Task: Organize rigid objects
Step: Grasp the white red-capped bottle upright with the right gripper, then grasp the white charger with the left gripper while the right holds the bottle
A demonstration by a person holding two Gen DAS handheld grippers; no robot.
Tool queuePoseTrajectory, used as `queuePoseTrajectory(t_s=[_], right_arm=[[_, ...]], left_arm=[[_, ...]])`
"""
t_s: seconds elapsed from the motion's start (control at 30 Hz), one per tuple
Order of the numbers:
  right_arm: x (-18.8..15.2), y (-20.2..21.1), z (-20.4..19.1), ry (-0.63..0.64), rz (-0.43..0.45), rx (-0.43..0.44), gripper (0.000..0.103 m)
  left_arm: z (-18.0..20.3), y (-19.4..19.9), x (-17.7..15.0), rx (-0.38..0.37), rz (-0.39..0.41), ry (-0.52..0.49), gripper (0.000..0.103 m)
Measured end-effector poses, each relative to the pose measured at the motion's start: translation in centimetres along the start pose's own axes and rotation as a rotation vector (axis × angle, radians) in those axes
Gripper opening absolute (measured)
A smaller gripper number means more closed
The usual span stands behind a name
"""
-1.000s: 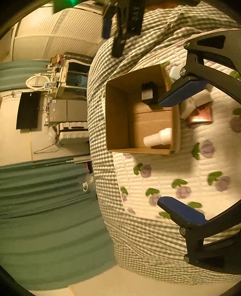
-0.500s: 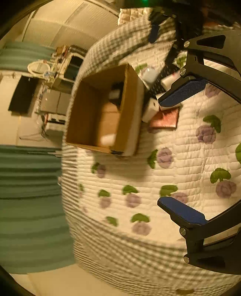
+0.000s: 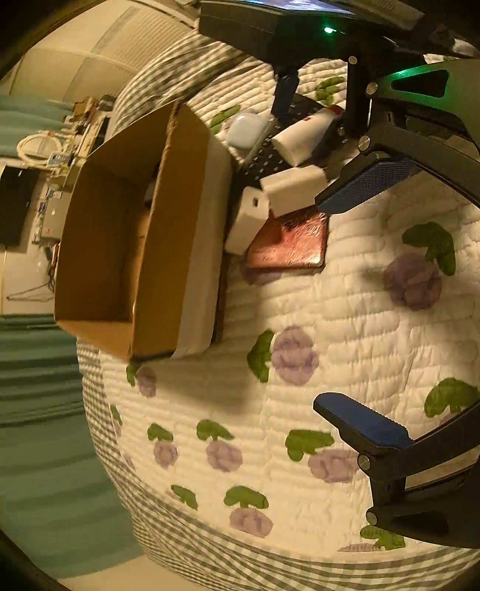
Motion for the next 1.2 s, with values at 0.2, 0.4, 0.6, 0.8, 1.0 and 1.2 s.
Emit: queuePoseTrajectory(t_s=[0.2, 0.4, 0.6, 0.8, 1.0, 1.2], right_arm=[[-0.3, 1.1, -0.8, 0.033, 0.0, 0.063, 0.036], [0.5, 3.1, 3.8, -0.024, 0.038, 0.082, 0.036], [0.6, 3.5, 7.0, -0.047, 0.03, 0.097, 0.036], [1.1, 3.1, 7.8, -0.026, 0.039, 0.122, 0.036], [1.5, 2.5, 7.4, -0.018, 0.046, 0.144, 0.036], [1.7, 3.1, 7.5, -0.017, 0.062, 0.147, 0.036]], left_arm=[[1.2, -0.1, 0.1, 0.002, -0.016, -0.024, 0.099], [3.8, -0.8, 1.5, -0.036, -0.033, -0.035, 0.099], [6.7, -3.6, 3.3, -0.055, -0.083, -0.025, 0.098], [8.3, -6.3, 3.9, -0.034, -0.114, -0.042, 0.094], [9.9, -6.2, 3.7, -0.045, -0.096, -0.117, 0.072], [8.1, -5.3, 3.9, -0.126, -0.113, -0.052, 0.045]])
Point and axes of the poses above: each gripper's, at about its wrist camera, not at the fingertips, and y roughly against the way its jaws point, z to its right, x to its top, the point moved 6 cm from there along -y, roughly the way its jaws point, and after that the axes turned 14 degrees about -z, right-handed, at the moved point
